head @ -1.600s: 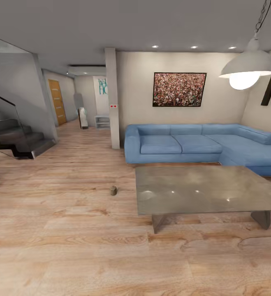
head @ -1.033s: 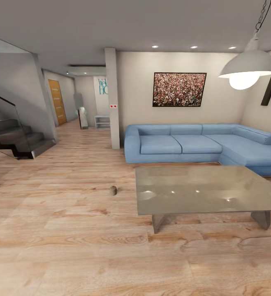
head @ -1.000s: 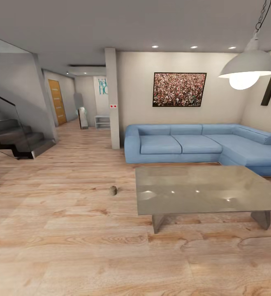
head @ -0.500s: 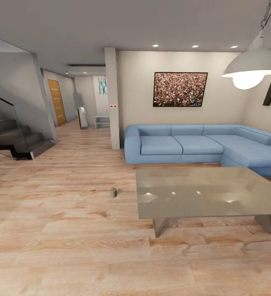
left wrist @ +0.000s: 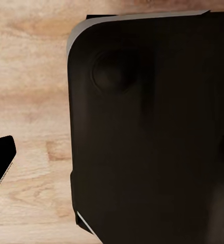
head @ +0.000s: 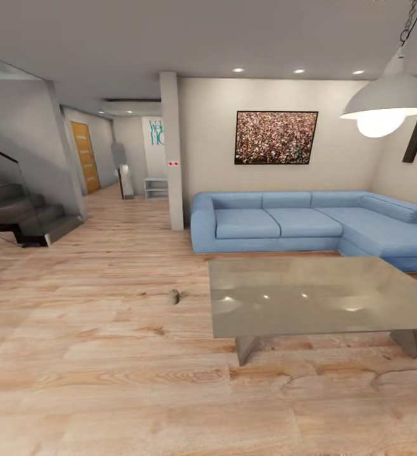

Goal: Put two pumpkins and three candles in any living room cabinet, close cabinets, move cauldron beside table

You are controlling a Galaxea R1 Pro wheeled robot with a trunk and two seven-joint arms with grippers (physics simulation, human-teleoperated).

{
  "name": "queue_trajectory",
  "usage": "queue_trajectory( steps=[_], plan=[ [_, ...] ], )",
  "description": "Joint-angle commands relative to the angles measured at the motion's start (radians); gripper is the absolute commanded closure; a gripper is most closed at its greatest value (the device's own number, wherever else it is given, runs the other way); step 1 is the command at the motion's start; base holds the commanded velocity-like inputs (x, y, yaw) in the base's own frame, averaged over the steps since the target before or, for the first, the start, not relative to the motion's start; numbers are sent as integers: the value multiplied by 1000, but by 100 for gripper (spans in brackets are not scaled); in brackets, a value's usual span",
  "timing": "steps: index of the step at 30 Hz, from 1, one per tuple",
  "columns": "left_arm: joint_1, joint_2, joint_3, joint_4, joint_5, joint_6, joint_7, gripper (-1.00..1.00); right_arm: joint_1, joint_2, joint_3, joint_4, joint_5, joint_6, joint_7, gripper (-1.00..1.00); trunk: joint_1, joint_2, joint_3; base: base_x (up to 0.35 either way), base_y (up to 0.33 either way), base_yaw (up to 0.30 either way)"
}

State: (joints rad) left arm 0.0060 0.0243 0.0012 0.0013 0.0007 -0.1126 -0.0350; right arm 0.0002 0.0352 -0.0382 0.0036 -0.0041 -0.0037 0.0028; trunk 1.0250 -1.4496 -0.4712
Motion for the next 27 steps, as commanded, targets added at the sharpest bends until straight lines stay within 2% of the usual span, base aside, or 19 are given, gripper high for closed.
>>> queue_trajectory(
  steps=[1, 17, 27],
  plan=[
    [0, 0, 1, 0, 0, -4, -3, -100, 0, 0, -4, 0, 0, -1, 1, -100, 0, 0, -1, 0, 186, -181],
    [0, 0, 0, 0, -1, -8, -3, -100, 0, -1, -5, 1, 1, -1, 2, -100, 0, 0, -8, 0, 268, -260],
    [0, 0, 0, -1, -1, -50, -3, -100, 0, -1, -5, 4, 1, -1, 4, -100, 0, 0, -12, 0, 51, -274]
  ],
)
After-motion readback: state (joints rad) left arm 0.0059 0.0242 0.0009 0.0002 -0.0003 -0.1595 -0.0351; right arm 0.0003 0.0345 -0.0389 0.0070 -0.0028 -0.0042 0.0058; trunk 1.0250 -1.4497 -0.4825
